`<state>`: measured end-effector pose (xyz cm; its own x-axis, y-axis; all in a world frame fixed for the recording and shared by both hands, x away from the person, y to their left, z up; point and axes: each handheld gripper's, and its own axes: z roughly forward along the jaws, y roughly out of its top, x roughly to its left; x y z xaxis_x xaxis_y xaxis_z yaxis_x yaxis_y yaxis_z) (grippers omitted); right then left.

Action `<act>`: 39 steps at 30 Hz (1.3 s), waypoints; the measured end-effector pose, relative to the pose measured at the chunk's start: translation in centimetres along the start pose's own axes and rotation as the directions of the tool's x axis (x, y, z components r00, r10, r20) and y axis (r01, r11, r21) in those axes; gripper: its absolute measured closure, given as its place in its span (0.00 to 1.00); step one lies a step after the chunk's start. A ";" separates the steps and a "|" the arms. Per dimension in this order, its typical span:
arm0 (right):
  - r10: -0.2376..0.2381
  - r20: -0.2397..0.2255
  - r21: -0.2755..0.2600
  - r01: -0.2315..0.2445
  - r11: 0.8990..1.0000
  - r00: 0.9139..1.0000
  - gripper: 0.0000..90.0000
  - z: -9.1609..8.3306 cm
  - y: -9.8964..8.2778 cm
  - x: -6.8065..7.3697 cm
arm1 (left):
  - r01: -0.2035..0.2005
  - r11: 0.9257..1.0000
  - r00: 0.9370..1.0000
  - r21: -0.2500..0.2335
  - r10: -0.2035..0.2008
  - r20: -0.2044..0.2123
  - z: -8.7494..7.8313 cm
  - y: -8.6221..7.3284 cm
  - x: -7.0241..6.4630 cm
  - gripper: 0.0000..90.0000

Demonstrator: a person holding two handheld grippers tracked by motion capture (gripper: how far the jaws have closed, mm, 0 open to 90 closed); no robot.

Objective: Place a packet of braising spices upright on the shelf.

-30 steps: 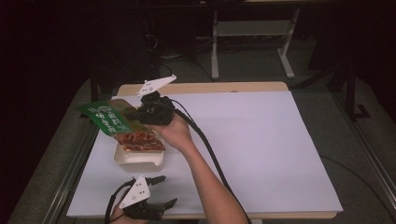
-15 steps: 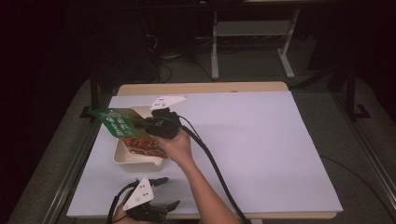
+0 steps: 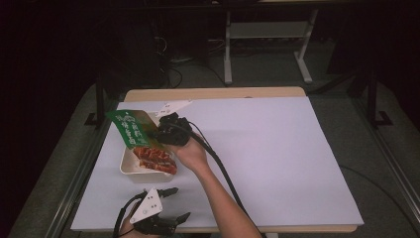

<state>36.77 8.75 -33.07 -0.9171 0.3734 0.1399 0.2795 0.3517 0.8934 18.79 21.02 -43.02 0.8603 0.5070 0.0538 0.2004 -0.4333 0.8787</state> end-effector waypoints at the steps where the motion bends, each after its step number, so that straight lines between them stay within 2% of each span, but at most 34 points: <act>1: -0.008 0.004 0.031 0.008 0.999 1.000 0.93 0.3 0.0 -0.1 | 0.009 1.000 1.000 -0.001 -0.009 0.002 0.0 0.0 -0.1 0.23; 5: -0.014 0.011 0.126 0.012 0.992 1.000 0.91 1.4 -0.4 -0.6 | 0.008 1.000 1.000 0.000 -0.008 0.003 0.0 0.0 -0.1 0.23; 9: 0.011 -0.005 0.179 -0.010 0.984 1.000 0.93 2.0 -0.9 -1.0 | -0.005 1.000 1.000 0.005 0.005 0.006 0.0 0.0 0.0 0.23; 10: -0.003 -0.010 0.179 0.005 0.984 1.000 0.95 2.1 -1.1 -1.0 | -0.006 1.000 1.000 0.006 0.006 0.006 0.0 0.0 0.0 0.23; 11: 0.012 -0.018 0.176 -0.009 0.984 1.000 0.97 2.1 -1.2 -0.9 | -0.006 1.000 1.000 0.007 0.006 0.007 0.0 0.0 0.0 0.23; 12: 0.032 -0.031 0.168 -0.027 0.985 0.999 0.98 2.1 -1.3 -0.8 | -0.005 1.000 1.000 0.007 0.005 0.008 0.0 -0.1 0.0 0.23; 14: 0.008 -0.025 0.155 -0.004 0.988 1.000 0.99 2.0 -1.4 -0.6 | -0.002 1.000 1.000 0.005 0.002 0.008 0.0 -0.1 -0.1 0.23; 18: 0.051 -0.064 0.077 -0.046 0.996 0.997 1.00 1.2 -1.6 0.0 | 0.001 1.000 1.000 0.004 -0.001 0.009 -0.1 -0.1 -0.2 0.23; 23: 0.035 -0.063 0.011 -0.034 0.999 0.997 1.00 0.3 -1.6 0.9 | -0.004 1.000 1.000 0.004 0.004 0.007 -0.1 0.0 -0.2 0.23; 25: 0.042 -0.076 -0.019 -0.044 0.999 0.996 1.00 0.3 -1.8 1.1 | -0.010 1.000 1.000 0.008 0.010 0.010 -0.1 0.0 -0.2 0.23; 29: 0.044 -0.060 -0.061 -0.048 0.997 0.997 1.00 0.5 -2.5 1.3 | -0.018 1.000 1.000 0.010 0.018 0.014 0.0 0.0 -0.3 0.23; 35: 0.055 -0.038 -0.080 -0.058 0.995 0.998 1.00 1.0 -3.7 0.9 | -0.010 1.000 1.000 0.010 0.010 0.016 0.1 -0.1 -0.4 0.23; 37: 0.073 -0.034 -0.096 -0.076 0.992 0.997 1.00 1.0 -4.2 0.7 | -0.009 1.000 1.000 0.010 0.009 0.016 0.1 -0.1 -0.3 0.23; 39: 0.112 -0.037 -0.115 -0.116 0.987 0.993 1.00 0.9 -4.6 0.3 | -0.005 1.000 1.000 0.013 0.005 0.016 0.1 -0.2 -0.3 0.23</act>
<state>35.45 8.07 -37.53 -0.8897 0.3789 0.2548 0.3491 0.2049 0.9144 18.56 20.84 -43.25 0.8684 0.4932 0.0506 0.2021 -0.4454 0.8722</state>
